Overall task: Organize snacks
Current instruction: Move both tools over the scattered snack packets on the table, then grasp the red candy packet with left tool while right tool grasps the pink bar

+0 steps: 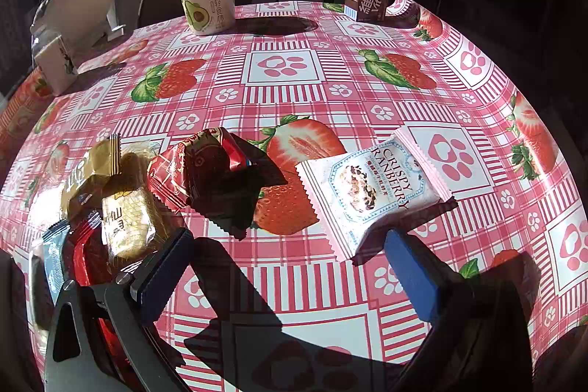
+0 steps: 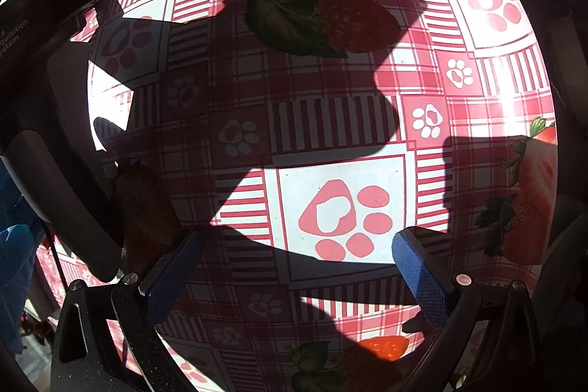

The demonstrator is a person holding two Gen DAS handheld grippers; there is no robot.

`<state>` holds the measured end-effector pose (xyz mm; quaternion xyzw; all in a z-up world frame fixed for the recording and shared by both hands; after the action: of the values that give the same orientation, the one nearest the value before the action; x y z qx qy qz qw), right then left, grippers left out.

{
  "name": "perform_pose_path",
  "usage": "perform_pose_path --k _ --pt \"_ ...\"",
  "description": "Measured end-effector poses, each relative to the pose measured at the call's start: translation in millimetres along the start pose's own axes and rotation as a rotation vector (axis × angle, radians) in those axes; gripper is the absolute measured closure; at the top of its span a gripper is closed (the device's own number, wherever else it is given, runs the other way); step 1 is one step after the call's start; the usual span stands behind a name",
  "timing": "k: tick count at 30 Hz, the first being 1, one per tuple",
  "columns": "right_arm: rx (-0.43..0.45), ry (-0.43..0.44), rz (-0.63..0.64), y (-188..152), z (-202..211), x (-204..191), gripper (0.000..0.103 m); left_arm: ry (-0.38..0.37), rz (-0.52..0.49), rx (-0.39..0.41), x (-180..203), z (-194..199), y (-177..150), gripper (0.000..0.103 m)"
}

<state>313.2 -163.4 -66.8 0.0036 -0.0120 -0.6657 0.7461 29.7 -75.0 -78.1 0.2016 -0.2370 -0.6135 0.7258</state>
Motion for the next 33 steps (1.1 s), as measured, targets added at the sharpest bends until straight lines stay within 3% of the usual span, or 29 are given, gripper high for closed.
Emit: perform_pose_path --k 7,9,13,17,21,24,28,33 --pt "-0.081 0.019 0.001 15 -7 2 0.0 0.001 -0.005 -0.005 0 -1 1 0.0" --pt "-0.13 0.031 0.0 24 -8 3 0.0 0.001 -0.026 -0.083 4 -7 7 0.0" --pt "-0.141 0.009 -0.001 53 -16 3 0.0 0.015 -0.055 -0.245 8 -16 19 0.0" --pt "-0.127 -0.002 -0.006 61 -18 2 0.0 -0.051 -0.109 -0.422 8 -15 23 0.0" --pt "-0.108 -0.001 -0.007 70 -18 -4 0.0 -0.088 -0.085 -0.438 -20 20 21 0.0" --pt "-0.126 -0.021 -0.008 72 -15 -7 0.0 -0.051 -0.079 -0.468 -56 41 9 0.0" --pt "-0.089 -0.013 0.003 47 -14 -10 0.0 0.032 -0.077 -0.538 -106 63 -17 0.0" --pt "-0.08 -0.049 0.006 36 -1 -6 0.0 0.099 -0.007 -0.647 -151 65 -58 0.0"
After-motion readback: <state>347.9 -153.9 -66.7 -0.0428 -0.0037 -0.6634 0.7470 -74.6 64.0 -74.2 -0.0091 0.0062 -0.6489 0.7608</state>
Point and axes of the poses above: each gripper's, at about its wrist camera, not at the fingertips, and z roughly against the way its jaws point, x to its right, y to its top, the point moved 1 cm from there along -z, roughly the way its jaws point, and after that the axes turned 10 degrees about z, right-handed, at the moved point
